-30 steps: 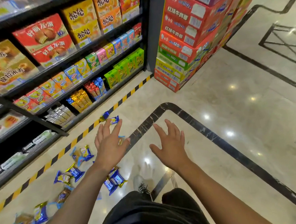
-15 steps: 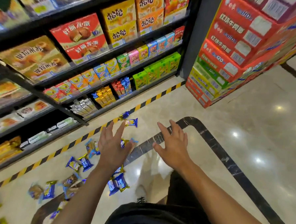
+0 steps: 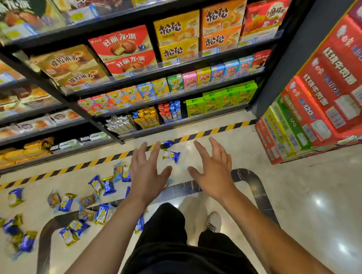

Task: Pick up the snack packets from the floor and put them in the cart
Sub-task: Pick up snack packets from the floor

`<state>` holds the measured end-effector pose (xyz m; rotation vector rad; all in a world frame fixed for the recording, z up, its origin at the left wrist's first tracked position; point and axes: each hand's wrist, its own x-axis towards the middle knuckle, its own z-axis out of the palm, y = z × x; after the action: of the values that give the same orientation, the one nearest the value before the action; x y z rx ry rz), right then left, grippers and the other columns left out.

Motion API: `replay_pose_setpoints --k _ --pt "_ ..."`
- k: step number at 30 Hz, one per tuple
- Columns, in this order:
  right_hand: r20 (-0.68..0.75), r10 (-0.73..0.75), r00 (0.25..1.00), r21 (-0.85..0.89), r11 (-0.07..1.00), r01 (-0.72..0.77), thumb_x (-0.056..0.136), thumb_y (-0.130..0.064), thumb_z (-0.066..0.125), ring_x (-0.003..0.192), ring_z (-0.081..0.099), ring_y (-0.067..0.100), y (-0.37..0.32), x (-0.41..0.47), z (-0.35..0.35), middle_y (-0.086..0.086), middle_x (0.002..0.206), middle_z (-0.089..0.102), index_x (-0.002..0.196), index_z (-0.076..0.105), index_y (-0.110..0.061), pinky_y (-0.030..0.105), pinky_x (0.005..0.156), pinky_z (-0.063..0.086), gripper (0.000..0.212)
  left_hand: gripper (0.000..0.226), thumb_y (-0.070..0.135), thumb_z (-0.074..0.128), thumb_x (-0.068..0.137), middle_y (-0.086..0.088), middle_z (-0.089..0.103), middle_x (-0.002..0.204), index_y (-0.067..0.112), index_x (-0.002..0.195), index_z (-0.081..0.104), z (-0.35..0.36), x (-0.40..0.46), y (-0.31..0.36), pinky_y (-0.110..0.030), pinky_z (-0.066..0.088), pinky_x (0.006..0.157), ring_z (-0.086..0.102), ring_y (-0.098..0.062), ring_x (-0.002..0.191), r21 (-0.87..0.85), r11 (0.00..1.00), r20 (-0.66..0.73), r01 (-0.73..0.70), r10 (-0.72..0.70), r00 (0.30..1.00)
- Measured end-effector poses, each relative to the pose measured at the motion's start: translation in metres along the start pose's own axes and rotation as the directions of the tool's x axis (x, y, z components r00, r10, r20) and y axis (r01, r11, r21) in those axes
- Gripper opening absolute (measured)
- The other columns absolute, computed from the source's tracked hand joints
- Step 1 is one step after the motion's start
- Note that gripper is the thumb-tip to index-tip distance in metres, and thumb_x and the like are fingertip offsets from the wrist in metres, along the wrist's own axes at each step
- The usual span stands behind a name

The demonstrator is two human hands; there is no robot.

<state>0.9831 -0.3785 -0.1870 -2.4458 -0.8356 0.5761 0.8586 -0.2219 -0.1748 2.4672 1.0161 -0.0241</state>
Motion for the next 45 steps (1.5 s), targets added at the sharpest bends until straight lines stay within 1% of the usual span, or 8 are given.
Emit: replay_pose_setpoints --k 16,24,28,31,34,37,43,45 --pt "0.137 -0.184 0.973 -0.069 0.978 0.195 0.090 -0.051 0.060 0.150 -0.002 0.024 -0.070 0.175 -0.016 -0.002 0.163 -0.004 0.154 0.013 -0.043 0.053 0.121 0.005 0.080 0.076 0.044 0.066 0.091 -0.009 0.014 0.164 0.031 0.155 0.029 -0.035 0.130 -0.047 -0.058 0.022 0.114 0.011 -0.037 0.149 -0.120 0.973 -0.099 0.195 -0.207 0.973" --pt "0.283 -0.359 0.889 -0.095 0.912 0.399 0.090 -0.053 0.060 0.151 -0.001 0.025 -0.122 0.230 0.006 0.001 0.163 0.000 0.153 0.010 -0.044 0.054 0.120 0.010 0.080 0.078 0.048 0.064 0.087 -0.012 0.017 0.163 0.032 0.155 0.029 -0.050 0.152 -0.068 -0.056 0.023 0.113 0.013 -0.035 0.149 -0.245 0.924 -0.167 0.292 -0.337 0.926" --pt "0.363 -0.461 0.810 -0.160 0.826 0.541 0.087 -0.055 0.061 0.149 0.011 0.030 -0.143 0.260 0.020 0.007 0.162 0.010 0.154 0.013 -0.040 0.054 0.117 0.023 0.084 0.082 0.057 0.050 0.079 -0.010 0.018 0.163 0.033 0.155 0.031 -0.053 0.149 -0.076 -0.057 0.029 0.109 0.017 -0.034 0.148 -0.301 0.858 -0.159 0.417 -0.476 0.865" --pt "0.459 -0.504 0.731 -0.082 0.796 0.600 0.089 -0.052 0.060 0.149 0.006 0.027 -0.156 0.284 0.027 0.006 0.163 0.005 0.155 0.013 -0.039 0.050 0.118 0.016 0.082 0.084 0.063 0.045 0.075 -0.014 0.027 0.159 0.031 0.152 0.037 -0.052 0.149 -0.084 -0.061 0.038 0.101 0.026 -0.038 0.145 -0.329 0.811 -0.211 0.484 -0.563 0.799" --pt "0.540 -0.543 0.644 -0.035 0.749 0.661 0.090 -0.051 0.059 0.150 0.001 0.029 -0.167 0.309 0.035 0.005 0.163 0.001 0.155 0.010 -0.040 0.052 0.119 0.012 0.082 0.082 0.059 0.053 0.075 -0.017 0.031 0.156 0.029 0.151 0.040 -0.055 0.155 -0.086 -0.059 0.040 0.099 0.031 -0.041 0.141 -0.358 0.742 -0.236 0.567 -0.660 0.714" --pt "0.608 -0.560 0.562 -0.013 0.701 0.713 0.090 -0.053 0.058 0.151 -0.004 0.027 -0.173 0.331 0.042 0.002 0.164 -0.002 0.155 0.008 -0.040 0.051 0.119 0.006 0.083 0.081 0.053 0.058 0.077 -0.015 0.029 0.157 0.032 0.152 0.037 -0.056 0.163 -0.078 -0.058 0.036 0.108 0.028 -0.040 0.143 -0.396 0.690 -0.256 0.606 -0.716 0.649" --pt "0.686 -0.561 0.464 0.051 0.673 0.738 0.083 -0.054 0.059 0.148 0.008 0.033 -0.170 0.384 0.057 0.000 0.161 0.004 0.152 0.014 -0.046 0.054 0.115 0.024 0.083 0.083 0.050 0.061 0.084 -0.007 0.012 0.163 0.043 0.155 0.018 -0.029 0.190 -0.048 -0.052 0.022 0.117 0.013 -0.032 0.149 -0.483 0.499 -0.146 0.719 -0.856 0.496" --pt "0.726 -0.538 0.428 0.040 0.654 0.755 0.085 -0.051 0.062 0.148 0.008 0.032 -0.163 0.402 0.065 0.000 0.162 0.002 0.152 0.013 -0.046 0.053 0.116 0.023 0.083 0.084 0.052 0.056 0.083 -0.005 0.010 0.163 0.043 0.155 0.016 -0.018 0.202 -0.041 -0.053 0.019 0.118 0.008 -0.029 0.150 -0.506 0.446 -0.101 0.738 -0.880 0.463"
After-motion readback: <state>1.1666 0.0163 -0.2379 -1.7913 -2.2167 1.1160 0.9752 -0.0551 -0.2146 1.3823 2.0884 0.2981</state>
